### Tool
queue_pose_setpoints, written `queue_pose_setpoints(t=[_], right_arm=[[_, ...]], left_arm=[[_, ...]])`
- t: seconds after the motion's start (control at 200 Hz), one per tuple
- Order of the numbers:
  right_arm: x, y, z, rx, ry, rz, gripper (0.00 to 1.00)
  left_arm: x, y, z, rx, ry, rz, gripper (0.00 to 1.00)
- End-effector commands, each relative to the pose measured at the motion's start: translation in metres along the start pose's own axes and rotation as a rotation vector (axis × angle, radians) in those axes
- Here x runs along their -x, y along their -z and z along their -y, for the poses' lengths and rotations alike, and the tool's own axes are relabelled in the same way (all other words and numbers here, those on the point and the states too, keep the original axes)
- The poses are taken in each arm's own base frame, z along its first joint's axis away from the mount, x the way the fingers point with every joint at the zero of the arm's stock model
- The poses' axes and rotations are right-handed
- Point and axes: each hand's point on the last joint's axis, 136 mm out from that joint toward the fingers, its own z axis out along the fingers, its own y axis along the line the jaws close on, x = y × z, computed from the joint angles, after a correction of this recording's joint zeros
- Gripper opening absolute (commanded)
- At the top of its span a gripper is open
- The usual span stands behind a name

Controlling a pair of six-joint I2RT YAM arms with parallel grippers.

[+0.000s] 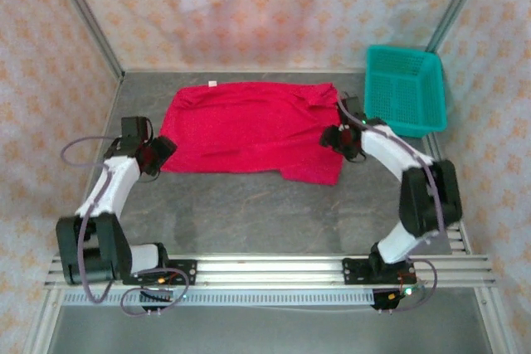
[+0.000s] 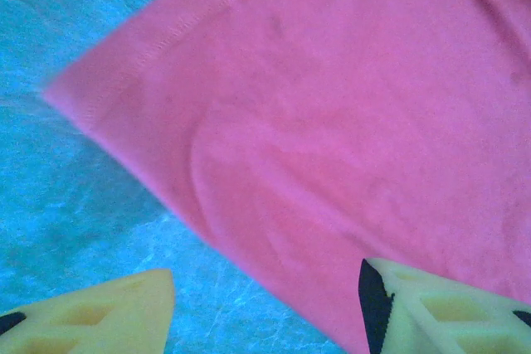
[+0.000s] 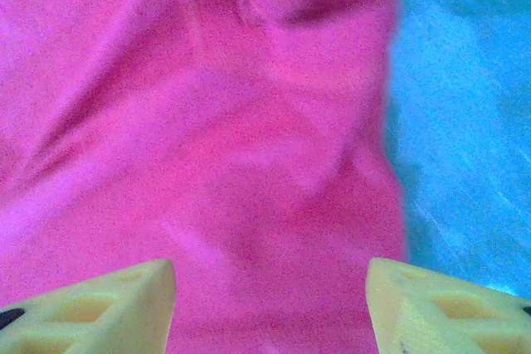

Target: Fold the inside-out t-shirt

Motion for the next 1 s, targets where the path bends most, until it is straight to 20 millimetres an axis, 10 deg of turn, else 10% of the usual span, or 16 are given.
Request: queue_pose_setpoints(t=[0.0, 0.54, 0.726, 0.821, 0.996], right_arm=[[-0.035, 0.005, 0.034, -0.068, -0.026, -0.019, 0.61], [-0.081, -0.024, 0.029, 0.018, -0.106, -0.073, 0.59], [-0.075, -0.028, 0.02, 0.041, -0.133, -0.07, 0.16], [-0.077, -0.012, 0.013, 0.071, -0.14, -0.093, 0.0], [-0.059, 0.05, -0.006, 0.162, -0.142, -0.012, 0.0]], left_arm=[[-0.016, -0.003, -0.046, 0.154, 0.011, -0.011, 0.62], [0.005, -0.073, -0.059, 0.194, 0.112, -0.065, 0.56], [0.008, -0.087, -0.059, 0.214, 0.109, -0.087, 0.23], [0.007, -0.084, -0.06, 0.219, 0.108, -0.092, 0.0], [0.006, -0.065, -0.055, 0.194, 0.109, -0.072, 0.0]])
